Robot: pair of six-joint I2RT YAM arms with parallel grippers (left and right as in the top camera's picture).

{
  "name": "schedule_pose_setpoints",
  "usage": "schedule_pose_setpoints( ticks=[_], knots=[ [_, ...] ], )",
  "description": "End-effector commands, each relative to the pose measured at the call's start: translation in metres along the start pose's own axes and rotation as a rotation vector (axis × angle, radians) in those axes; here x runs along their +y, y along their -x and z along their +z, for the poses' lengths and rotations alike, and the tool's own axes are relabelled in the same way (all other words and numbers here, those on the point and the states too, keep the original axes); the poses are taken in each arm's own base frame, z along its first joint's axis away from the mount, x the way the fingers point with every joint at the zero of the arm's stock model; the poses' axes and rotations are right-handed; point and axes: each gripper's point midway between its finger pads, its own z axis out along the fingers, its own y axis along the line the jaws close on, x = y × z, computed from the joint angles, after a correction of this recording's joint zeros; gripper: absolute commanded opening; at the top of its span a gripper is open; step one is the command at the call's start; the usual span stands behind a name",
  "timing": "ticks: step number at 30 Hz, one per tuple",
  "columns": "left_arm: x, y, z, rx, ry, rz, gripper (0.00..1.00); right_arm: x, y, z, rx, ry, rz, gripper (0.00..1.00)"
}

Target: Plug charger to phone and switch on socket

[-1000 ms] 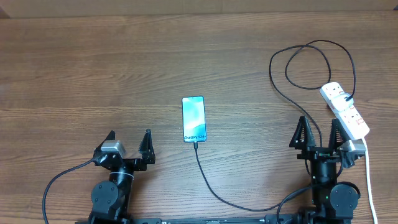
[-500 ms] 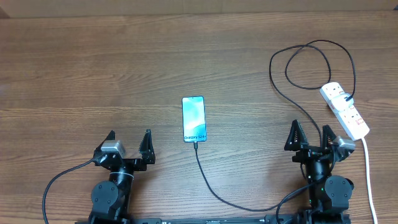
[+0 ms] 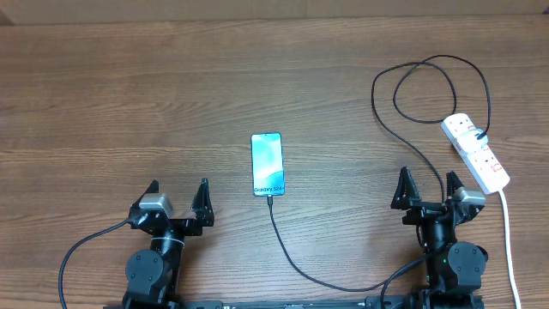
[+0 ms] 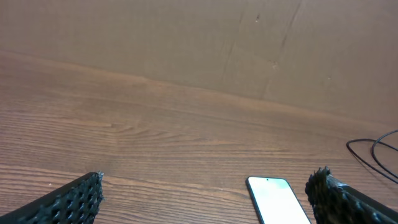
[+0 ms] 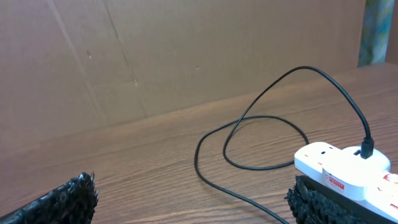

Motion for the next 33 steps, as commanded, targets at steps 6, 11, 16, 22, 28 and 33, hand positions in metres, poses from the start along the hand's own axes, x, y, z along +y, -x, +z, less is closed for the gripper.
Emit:
schedule_pose_setpoints(
  ticks=[6, 11, 16, 22, 28, 33],
  knots=[
    [0.004, 0.0, 0.0, -0.005, 0.018, -0.01, 1.0, 0.0, -0.002, 0.0, -0.003, 0.005, -0.017, 1.0],
    [0.004, 0.0, 0.0, -0.005, 0.018, -0.01, 1.0, 0.0, -0.002, 0.0, -0.003, 0.005, -0.017, 1.0],
    [0.004, 0.0, 0.0, -0.005, 0.018, -0.01, 1.0, 0.0, -0.002, 0.0, -0.003, 0.005, -0.017, 1.0],
    [0.02, 0.006, -0.001, -0.032, 0.088, -0.002, 1.0, 0.0, -0.002, 0.0, -0.003, 0.005, -0.017, 1.0],
    [0.034, 0.006, -0.002, -0.017, 0.105, 0.108, 1.0, 0.0, -0.002, 0.0, -0.003, 0.005, -0.017, 1.0],
    [0.038, 0.007, -0.002, -0.015, 0.121, 0.169, 1.0, 0.0, -0.002, 0.0, -0.003, 0.005, -0.017, 1.0]
  ],
)
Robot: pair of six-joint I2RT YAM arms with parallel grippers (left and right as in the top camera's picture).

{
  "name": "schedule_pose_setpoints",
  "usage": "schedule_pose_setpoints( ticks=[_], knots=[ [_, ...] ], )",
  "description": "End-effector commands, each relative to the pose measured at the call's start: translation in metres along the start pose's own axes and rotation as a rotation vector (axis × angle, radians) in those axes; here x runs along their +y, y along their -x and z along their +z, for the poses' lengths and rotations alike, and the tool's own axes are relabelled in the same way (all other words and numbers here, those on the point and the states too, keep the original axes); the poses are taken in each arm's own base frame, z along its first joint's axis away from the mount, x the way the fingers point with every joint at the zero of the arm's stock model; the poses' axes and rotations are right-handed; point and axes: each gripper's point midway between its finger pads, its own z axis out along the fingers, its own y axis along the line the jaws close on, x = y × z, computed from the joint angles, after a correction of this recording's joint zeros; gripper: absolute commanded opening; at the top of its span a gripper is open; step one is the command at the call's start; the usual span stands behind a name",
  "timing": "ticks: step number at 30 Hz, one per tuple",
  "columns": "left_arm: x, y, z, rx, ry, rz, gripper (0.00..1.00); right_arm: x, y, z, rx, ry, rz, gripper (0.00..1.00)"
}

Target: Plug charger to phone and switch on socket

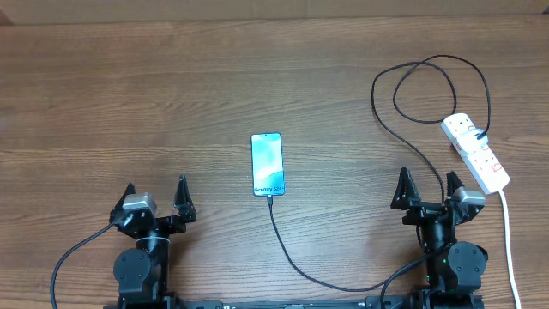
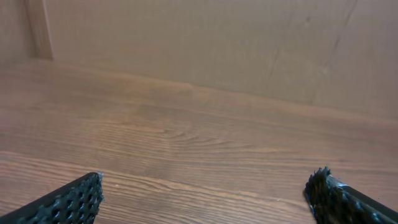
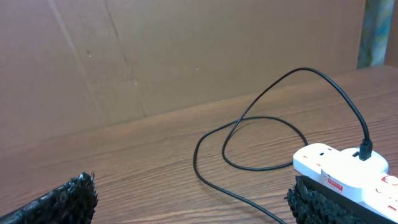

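Note:
A phone with a lit screen lies face up at the table's middle. The black charger cable is plugged into its near end and loops right to a white power strip, also in the right wrist view. My left gripper stands open at the near left, left of the phone, nothing between its fingers. My right gripper stands open at the near right, just short of the strip, the cable lying ahead of it.
The strip's white lead runs off the near right edge. A brown cardboard wall backs the wooden table on the far side.
My left arm has swung to the left; the phone no longer shows in its wrist view. The right arm, phone, cable and strip have not moved.

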Motion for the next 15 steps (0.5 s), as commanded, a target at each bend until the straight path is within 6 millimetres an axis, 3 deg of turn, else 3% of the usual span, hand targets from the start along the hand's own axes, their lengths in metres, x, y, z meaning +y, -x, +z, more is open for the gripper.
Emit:
schedule_pose_setpoints(
  ticks=[1, 15],
  knots=[
    [-0.0033, -0.0002, -0.0004, -0.003, -0.024, 0.076, 1.0, 0.0004, -0.0019, 0.0001, -0.003, 0.004, -0.009, 1.0],
    [-0.0031, 0.0002, -0.0004, -0.005, -0.023, 0.094, 1.0, 0.0004, -0.0019, 0.0001, -0.003, 0.004, -0.009, 1.0]
  ],
)
